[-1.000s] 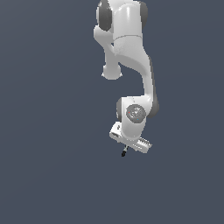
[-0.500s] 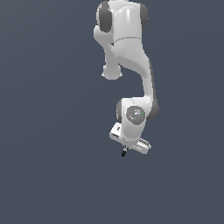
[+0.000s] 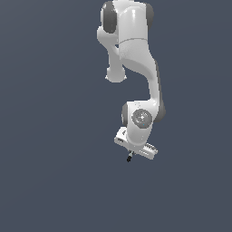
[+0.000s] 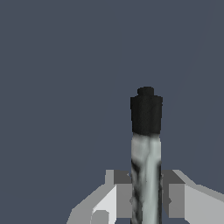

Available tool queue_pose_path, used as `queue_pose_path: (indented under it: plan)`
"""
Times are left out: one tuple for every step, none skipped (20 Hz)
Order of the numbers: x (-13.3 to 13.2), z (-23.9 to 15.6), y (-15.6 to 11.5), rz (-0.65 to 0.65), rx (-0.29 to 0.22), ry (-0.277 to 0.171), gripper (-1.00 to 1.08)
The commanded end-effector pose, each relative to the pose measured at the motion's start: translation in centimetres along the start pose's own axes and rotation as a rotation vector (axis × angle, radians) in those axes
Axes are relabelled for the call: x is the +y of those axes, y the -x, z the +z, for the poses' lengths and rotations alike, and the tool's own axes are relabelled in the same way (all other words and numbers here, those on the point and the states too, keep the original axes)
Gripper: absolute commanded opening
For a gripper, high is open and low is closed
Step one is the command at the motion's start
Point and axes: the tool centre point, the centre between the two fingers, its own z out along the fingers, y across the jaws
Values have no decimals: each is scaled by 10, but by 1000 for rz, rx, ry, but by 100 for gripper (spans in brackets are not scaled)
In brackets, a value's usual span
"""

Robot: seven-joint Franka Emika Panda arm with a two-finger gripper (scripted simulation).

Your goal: Pick up the object and move it to a goal position.

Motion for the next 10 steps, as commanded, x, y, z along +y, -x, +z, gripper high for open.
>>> queue_pose_path:
  plan:
    - [-8, 0, 7, -2, 0, -1, -100]
    - [-13, 0, 11, -2, 0, -1, -100]
    - [-18, 0, 15, -2, 0, -1, -100]
    - [-25, 0, 20, -2, 0, -1, -100]
    - [-31, 0, 25, -2, 0, -1, -100]
    - [-39, 0, 31, -2, 0, -1, -100]
    - [-47, -1, 37, -2, 0, -1, -100]
    - [-54, -1, 43, -2, 0, -1, -100]
    - [-60, -1, 48, -2, 0, -1, -100]
    - [-66, -1, 52, -2, 0, -1, -100]
